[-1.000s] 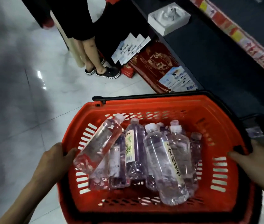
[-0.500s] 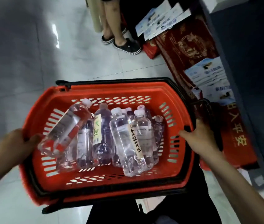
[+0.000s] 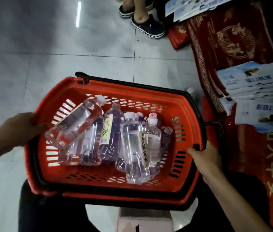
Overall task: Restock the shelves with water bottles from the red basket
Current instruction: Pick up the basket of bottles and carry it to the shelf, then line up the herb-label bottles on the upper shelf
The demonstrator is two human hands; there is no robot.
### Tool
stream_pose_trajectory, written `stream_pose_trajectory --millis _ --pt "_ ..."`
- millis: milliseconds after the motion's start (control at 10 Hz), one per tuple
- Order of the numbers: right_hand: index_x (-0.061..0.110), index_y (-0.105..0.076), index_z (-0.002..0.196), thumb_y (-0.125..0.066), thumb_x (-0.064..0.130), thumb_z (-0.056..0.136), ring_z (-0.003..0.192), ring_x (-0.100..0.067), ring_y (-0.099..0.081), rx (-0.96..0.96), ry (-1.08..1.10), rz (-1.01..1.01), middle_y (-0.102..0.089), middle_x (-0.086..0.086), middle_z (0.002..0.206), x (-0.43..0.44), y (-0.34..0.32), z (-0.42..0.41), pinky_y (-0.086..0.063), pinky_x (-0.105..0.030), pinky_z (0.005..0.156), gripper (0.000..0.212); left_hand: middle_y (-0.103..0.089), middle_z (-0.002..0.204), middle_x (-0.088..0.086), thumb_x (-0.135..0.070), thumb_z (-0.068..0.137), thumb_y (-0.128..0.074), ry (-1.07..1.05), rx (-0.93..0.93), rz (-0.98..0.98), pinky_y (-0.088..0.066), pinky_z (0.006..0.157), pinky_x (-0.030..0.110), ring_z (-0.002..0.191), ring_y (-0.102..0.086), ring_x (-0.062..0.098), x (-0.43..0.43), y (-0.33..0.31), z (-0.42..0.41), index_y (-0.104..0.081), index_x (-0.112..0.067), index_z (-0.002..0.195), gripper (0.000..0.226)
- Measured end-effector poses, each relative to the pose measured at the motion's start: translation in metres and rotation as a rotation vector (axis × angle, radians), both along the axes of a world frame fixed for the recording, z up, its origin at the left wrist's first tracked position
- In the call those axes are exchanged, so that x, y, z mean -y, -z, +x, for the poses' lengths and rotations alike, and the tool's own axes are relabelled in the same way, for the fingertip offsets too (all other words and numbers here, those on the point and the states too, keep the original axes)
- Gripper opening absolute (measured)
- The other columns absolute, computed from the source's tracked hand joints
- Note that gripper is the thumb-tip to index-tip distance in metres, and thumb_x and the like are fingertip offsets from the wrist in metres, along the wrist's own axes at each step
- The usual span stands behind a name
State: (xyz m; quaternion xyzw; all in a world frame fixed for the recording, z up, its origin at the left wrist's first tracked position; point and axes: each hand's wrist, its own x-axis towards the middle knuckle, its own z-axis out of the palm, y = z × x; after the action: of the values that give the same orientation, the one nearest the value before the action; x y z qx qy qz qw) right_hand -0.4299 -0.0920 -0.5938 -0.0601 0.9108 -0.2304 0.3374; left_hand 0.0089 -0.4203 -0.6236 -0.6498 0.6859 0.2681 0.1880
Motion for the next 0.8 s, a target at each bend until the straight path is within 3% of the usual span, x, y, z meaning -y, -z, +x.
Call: stream_pose_trajectory --millis 100,200,300,400,600,800 --pt "0.018 -0.066 0.101 -0.074 0.019 0.076 0.082 -0.028 -0.067 -0.022 0.008 0.013 -0.07 -0.004 0.09 -0.022 0.067 -0.011 -0.056 -0.044 0.081 0.027 -0.069 0.08 0.003 -0.063 0.067 -0.062 0.043 -0.008 0.071 -0.055 0.069 0.037 0.071 -0.068 0.027 -0.024 0.008 -0.058 -0.064 -0.024 0.086 0.044" --pt "0.02 -0.064 0.093 -0.074 0.019 0.078 0.078 -0.028 -0.066 -0.035 0.034 -0.012 -0.07 -0.005 0.087 -0.042 0.115 -0.012 -0.056 -0.045 0.078 0.018 -0.07 0.087 0.011 -0.045 0.08 -0.071 0.013 -0.074 0.07 -0.055 0.072 0.039 0.075 -0.067 0.03 -0.052 0.049 -0.092 -0.068 -0.019 0.096 0.031" --pt "0.021 -0.063 0.084 -0.074 0.012 0.078 0.071 -0.024 -0.066 -0.029 0.096 -0.065 -0.07 -0.006 0.082 -0.064 0.16 -0.004 -0.056 -0.042 0.074 0.015 -0.071 0.086 0.016 -0.026 0.09 -0.066 -0.051 -0.058 0.094 -0.057 0.065 0.039 0.071 -0.068 0.032 -0.068 0.103 -0.099 -0.067 -0.011 0.098 0.018" --pt "0.019 -0.059 0.08 -0.073 0.01 0.076 0.069 -0.027 -0.064 -0.093 0.129 -0.078 -0.068 -0.008 0.08 -0.081 0.195 0.002 -0.055 -0.04 0.071 0.017 -0.071 0.069 0.014 -0.023 0.089 -0.067 -0.106 -0.042 0.202 -0.056 0.048 0.036 0.058 -0.07 0.029 -0.083 0.142 -0.088 -0.067 -0.01 0.088 0.013" --pt "0.012 -0.057 0.086 -0.073 0.014 0.077 0.077 -0.033 -0.064 -0.189 0.044 -0.127 -0.063 -0.01 0.082 -0.088 0.202 0.014 -0.052 -0.039 0.074 0.018 -0.07 0.081 0.016 -0.019 0.094 -0.06 -0.103 -0.093 0.166 -0.055 0.046 0.031 0.065 -0.068 0.028 -0.105 0.131 -0.072 -0.066 -0.007 0.096 0.013" --pt "0.0 -0.061 0.107 -0.073 0.015 0.078 0.097 -0.041 -0.066 -0.243 0.048 -0.13 -0.068 -0.025 0.106 -0.069 0.207 0.014 -0.053 -0.044 0.084 0.034 -0.071 0.091 0.021 -0.017 0.094 -0.058 -0.102 -0.144 0.098 -0.06 0.058 0.038 0.079 -0.069 0.032 -0.11 0.129 -0.063 -0.066 -0.003 0.1 0.017"
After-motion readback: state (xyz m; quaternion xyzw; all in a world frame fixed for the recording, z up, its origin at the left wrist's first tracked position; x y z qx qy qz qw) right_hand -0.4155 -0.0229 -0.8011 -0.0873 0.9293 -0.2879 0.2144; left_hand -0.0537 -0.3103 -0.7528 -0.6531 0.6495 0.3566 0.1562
